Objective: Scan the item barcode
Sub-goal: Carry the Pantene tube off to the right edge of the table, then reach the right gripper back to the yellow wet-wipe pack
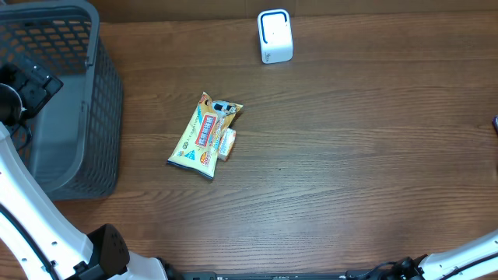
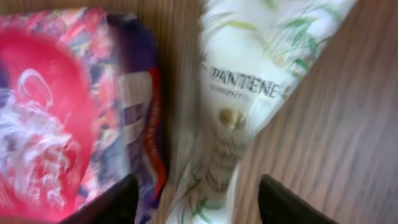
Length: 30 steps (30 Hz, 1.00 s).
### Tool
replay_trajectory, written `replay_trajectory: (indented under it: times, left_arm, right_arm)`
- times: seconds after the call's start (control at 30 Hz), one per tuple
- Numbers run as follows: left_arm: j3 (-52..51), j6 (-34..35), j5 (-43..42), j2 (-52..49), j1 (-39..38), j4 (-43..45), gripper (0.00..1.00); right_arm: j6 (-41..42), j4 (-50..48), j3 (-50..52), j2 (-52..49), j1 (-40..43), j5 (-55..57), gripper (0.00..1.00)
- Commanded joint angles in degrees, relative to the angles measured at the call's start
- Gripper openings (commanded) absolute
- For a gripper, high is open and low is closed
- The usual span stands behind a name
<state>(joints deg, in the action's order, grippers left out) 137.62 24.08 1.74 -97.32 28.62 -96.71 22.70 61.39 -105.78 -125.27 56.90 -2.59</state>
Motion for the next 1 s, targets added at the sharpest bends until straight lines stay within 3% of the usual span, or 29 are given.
replay_trajectory:
  times: [0.0,0.1,0.33,0.47,0.57,0.73,0.97]
  left_arm:
    - [0.15,0.57,-0.26,-0.07,0.24,-0.09,1.00]
    - [0.15,0.57,-0.26,-0.07,0.24,-0.09,1.00]
    - [0.15,0.57,-0.26,-0.07,0.24,-0.09,1.00]
    - [0.15,0.57,-0.26,-0.07,0.24,-0.09,1.00]
    - [0.15,0.57,-0.26,-0.07,0.24,-0.09,1.00]
    - [0.15,0.57,-0.26,-0.07,0.24,-0.09,1.00]
    - [0.15,0.57,-0.26,-0.07,0.24,-0.09,1.00]
  right_arm:
    - [-0.63,1.25,-3.74,1.53,-0.31,-12.52,0.76]
    - [-0.61,3.58,-8.07,2.03,-0.50,-21.31,1.00]
    - [-1.99,7.13,-13.94,5.97,-4.61,-37.59,1.00]
    - [-7.21,4.68,-13.94,7.52,-8.85,-63.65,1.00]
    - [-7.96,4.96,-13.92,7.52,-14.10,-74.16,1.00]
    - [-14.58,8.92,-13.81,7.50,-26.29,-72.32,1.00]
    - [-14.99,9.40,-13.81,6.73,-49.62,-50.40,1.00]
